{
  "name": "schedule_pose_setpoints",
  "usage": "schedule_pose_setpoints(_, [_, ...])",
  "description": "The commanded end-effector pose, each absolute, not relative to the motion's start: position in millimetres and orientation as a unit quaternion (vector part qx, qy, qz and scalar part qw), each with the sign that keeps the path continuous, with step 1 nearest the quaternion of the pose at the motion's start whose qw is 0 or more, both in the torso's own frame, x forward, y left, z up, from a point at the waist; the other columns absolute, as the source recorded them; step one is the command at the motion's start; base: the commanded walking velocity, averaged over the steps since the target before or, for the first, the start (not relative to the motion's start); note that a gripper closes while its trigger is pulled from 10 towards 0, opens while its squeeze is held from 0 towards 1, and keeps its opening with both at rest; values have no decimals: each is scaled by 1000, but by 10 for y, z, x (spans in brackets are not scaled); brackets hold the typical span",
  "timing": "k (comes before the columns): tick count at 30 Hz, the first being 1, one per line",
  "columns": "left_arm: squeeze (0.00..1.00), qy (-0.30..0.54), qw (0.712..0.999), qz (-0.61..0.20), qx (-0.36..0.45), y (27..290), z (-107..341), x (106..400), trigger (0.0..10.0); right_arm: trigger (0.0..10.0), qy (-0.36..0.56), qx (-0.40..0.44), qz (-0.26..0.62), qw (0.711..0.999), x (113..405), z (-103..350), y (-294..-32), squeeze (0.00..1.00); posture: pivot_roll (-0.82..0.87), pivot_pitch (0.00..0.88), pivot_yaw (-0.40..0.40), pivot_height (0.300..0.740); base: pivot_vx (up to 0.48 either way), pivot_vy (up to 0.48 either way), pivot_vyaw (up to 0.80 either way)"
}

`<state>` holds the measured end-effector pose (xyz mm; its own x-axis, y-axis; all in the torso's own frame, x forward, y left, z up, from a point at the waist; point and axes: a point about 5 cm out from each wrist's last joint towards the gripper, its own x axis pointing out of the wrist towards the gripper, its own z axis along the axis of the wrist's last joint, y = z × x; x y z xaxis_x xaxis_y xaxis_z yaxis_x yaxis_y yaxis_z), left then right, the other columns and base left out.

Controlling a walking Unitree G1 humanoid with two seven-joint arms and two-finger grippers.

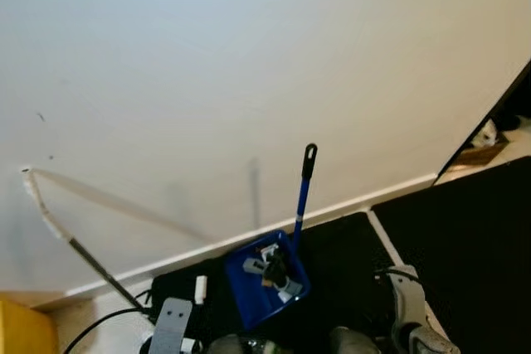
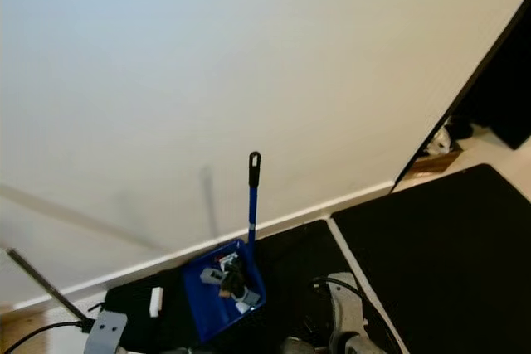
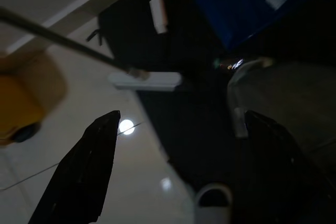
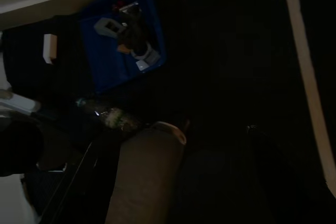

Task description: Sweep floor

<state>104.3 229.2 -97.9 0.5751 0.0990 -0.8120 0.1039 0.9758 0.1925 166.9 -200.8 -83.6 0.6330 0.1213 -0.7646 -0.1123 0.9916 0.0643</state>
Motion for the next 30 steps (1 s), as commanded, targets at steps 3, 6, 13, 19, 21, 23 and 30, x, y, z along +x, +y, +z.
schedule_pose_setpoints(3, [0, 486, 865, 1, 126, 2381, -994, 971, 10000, 10000, 434, 7, 63, 899, 1631, -859, -2004, 0, 38, 41, 31, 740, 0, 0, 0])
schedule_pose_setpoints(6, [0, 488, 861, 7, 142, 2378, -1000, 972, 10000, 10000, 439, 4, 58, 896, 1604, -867, -2041, 0, 42, 50, 17, 740, 0, 0, 0])
schedule_pose_setpoints(13, [0, 504, 852, 8, 140, 2341, -1028, 946, 10000, 10000, 443, -10, 60, 894, 1595, -861, -2100, 0, 42, 50, 3, 740, 0, 0, 0])
schedule_pose_setpoints(19, [0, 515, 845, 13, 142, 2358, -1042, 893, 10000, 10000, 434, -12, 70, 898, 1660, -834, -2080, 0, 37, 45, -3, 740, 0, 0, 0])
schedule_pose_setpoints(21, [0, 516, 843, 7, 149, 2356, -1042, 896, 10000, 10000, 431, -9, 65, 900, 1685, -825, -2073, 0, 36, 51, -6, 740, 0, 0, 0])
schedule_pose_setpoints(23, [0, 516, 843, 4, 152, 2355, -1042, 899, 10000, 10000, 430, -8, 64, 900, 1691, -823, -2069, 0, 36, 51, -6, 740, 0, 0, 0])
schedule_pose_setpoints(30, [0, 518, 841, 3, 155, 2347, -1041, 932, 10000, 10000, 430, -15, 67, 900, 1704, -821, -2056, 0, 28, 64, -7, 740, 0, 0, 0])
